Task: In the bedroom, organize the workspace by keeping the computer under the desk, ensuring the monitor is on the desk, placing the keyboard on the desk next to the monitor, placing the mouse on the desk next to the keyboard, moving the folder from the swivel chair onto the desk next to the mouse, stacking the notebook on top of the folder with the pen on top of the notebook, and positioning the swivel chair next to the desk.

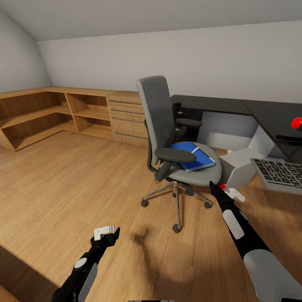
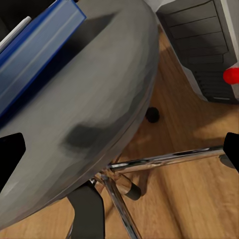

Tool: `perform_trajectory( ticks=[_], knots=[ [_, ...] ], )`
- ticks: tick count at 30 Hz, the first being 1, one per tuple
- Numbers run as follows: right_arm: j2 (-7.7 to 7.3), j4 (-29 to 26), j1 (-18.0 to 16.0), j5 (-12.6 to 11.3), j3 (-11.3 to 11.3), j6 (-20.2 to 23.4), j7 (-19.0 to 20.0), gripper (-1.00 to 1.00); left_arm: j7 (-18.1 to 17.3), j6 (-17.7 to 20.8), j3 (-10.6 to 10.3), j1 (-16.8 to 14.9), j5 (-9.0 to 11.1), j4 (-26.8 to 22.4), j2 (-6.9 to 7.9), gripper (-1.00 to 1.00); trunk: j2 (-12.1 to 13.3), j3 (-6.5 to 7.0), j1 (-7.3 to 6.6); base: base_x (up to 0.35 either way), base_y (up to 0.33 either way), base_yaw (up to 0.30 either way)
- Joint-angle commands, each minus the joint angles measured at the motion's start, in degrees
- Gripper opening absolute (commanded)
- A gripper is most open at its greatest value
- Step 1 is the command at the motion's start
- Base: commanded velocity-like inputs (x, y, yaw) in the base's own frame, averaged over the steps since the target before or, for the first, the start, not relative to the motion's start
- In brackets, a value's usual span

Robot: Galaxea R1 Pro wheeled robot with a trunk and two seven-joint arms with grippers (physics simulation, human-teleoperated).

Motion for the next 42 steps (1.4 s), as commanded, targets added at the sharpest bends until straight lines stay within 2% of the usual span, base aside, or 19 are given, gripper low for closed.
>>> perform_trajectory(
  ticks=[1, 18, 29, 42],
  knots=[
    [-0.03, -0.01, -0.01, -0.63, 0.15, -0.26, -0.18, 1.00, -0.52, -0.04, 0.24, -0.02, 0.55, 0.07, -0.06, 1.00, -0.02, -0.05, -0.01, 0.000, 0.000, 0.000],
    [-0.11, -0.04, -0.01, -0.84, -0.27, 0.01, -0.35, 1.00, -0.52, -0.04, 0.24, -0.04, 0.64, 0.18, -0.06, 1.00, -0.02, -0.05, -0.01, 0.000, 0.000, 0.000],
    [0.12, -0.08, -0.01, -1.02, -4.63, -0.88, -0.02, 1.00, -0.43, -0.04, 0.24, -0.04, 0.64, 0.31, -0.06, 1.00, -0.02, -0.05, -0.01, 0.000, 0.000, 0.000],
    [0.21, 0.00, -0.01, -1.16, -5.53, -2.81, 0.09, 1.00, -0.43, -0.04, 0.24, -0.03, 0.64, 0.44, -0.06, 1.00, -0.02, -0.05, -0.01, 0.000, 0.000, 0.000]
  ],
)
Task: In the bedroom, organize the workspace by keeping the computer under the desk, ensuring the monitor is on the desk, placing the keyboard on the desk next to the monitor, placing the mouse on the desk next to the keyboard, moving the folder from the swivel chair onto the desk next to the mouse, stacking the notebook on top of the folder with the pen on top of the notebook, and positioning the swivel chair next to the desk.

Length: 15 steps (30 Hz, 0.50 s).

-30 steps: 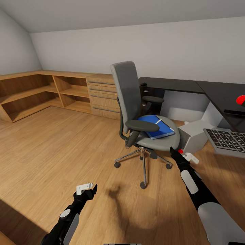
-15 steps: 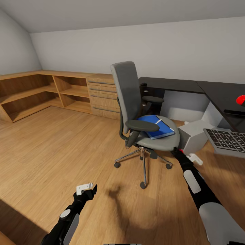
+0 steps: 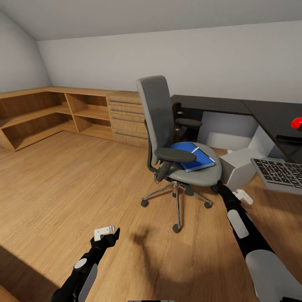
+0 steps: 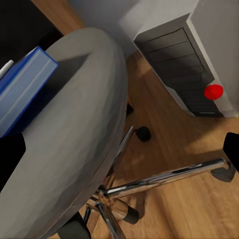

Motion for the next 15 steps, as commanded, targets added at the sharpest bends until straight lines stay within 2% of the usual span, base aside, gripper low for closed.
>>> perform_trajectory(
  ticks=[1, 6, 15],
  knots=[
    [-0.03, -0.02, -0.02, -0.60, 0.14, -0.23, -0.16, 1.00, -0.51, -0.04, 0.24, -0.03, 0.55, 0.04, -0.06, 1.00, -0.02, -0.05, -0.01, 0.000, 0.000, 0.000],
    [-0.06, -0.01, -0.02, -0.87, 0.11, -0.25, -0.16, 1.00, -0.55, -0.04, 0.24, -0.03, 0.60, 0.05, -0.06, 1.00, -0.02, -0.05, -0.01, 0.029, 0.000, 0.000],
    [-0.15, -0.01, -0.02, -3.21, 0.11, -0.26, -0.16, 1.00, -0.59, -0.04, 0.21, -0.03, 0.58, 0.44, -0.14, 1.00, -0.02, -0.05, -0.01, 0.048, 0.000, 0.000]
  ],
)
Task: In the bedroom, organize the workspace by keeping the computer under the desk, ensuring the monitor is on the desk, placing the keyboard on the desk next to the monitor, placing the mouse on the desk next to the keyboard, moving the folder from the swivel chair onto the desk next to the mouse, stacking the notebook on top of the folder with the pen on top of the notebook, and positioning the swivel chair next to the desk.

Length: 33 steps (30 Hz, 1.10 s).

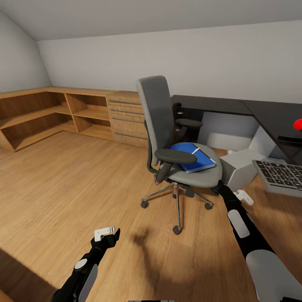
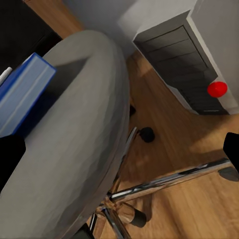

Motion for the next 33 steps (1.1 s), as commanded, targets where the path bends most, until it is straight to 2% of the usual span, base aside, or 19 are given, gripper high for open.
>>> perform_trajectory(
  ticks=[1, 33],
  knots=[
    [-0.04, -0.02, -0.02, -0.71, 0.15, -0.22, -0.16, 1.00, -0.52, -0.04, 0.25, -0.03, 0.54, 0.10, -0.06, 1.00, -0.02, -0.04, -0.01, 0.014, 0.000, 0.000],
    [-0.15, -0.02, -0.02, -1.16, -0.58, -0.22, -0.16, 1.00, -0.61, -0.04, 0.19, -0.03, 0.52, 0.57, -0.14, 1.00, -0.02, -0.04, -0.01, 0.078, -0.004, 0.000]
  ],
)
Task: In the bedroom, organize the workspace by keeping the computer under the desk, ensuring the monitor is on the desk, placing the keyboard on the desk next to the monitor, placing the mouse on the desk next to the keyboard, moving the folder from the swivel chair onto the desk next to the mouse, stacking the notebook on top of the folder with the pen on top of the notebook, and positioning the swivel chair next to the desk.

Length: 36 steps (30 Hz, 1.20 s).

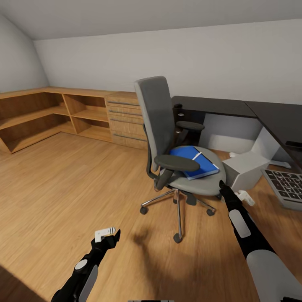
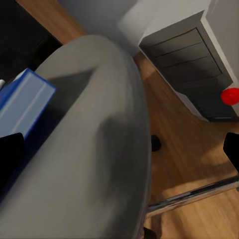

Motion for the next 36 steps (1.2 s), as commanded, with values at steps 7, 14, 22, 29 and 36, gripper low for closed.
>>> perform_trajectory(
  ticks=[7, 14, 22, 29, 36],
  knots=[
    [-0.03, -0.02, -0.02, -0.59, 0.16, -0.22, -0.16, 1.00, -0.52, -0.03, 0.25, -0.02, 0.55, 0.57, -0.08, 1.00, -0.02, -0.05, -0.01, 0.022, -0.009, 0.000],
    [-0.03, -0.02, -0.02, -0.59, 0.10, -0.22, -0.16, 1.00, -0.52, -0.03, 0.25, -0.01, 0.48, 0.68, -0.08, 1.00, -0.02, -0.05, -0.01, 0.020, -0.091, 0.000],
    [-0.03, 0.02, -0.02, -0.63, 0.09, -0.12, -0.16, 1.00, -0.53, -0.03, 0.25, -0.03, 0.53, 0.71, -0.09, 1.00, -0.02, -0.05, -0.01, 0.048, -0.118, 0.000],
    [-0.03, 0.06, -0.02, -0.75, 0.09, -0.03, -0.16, 1.00, -0.52, -0.03, 0.25, -0.03, 0.54, 0.78, -0.09, 1.00, -0.02, -0.05, -0.01, 0.008, -0.019, 0.000],
    [0.04, 0.07, -0.02, -0.83, 0.02, 0.03, -0.16, 1.00, -0.52, -0.03, 0.25, -0.03, 0.55, 0.79, -0.09, 1.00, -0.02, -0.05, -0.01, 0.012, -0.003, 0.000]
  ],
)
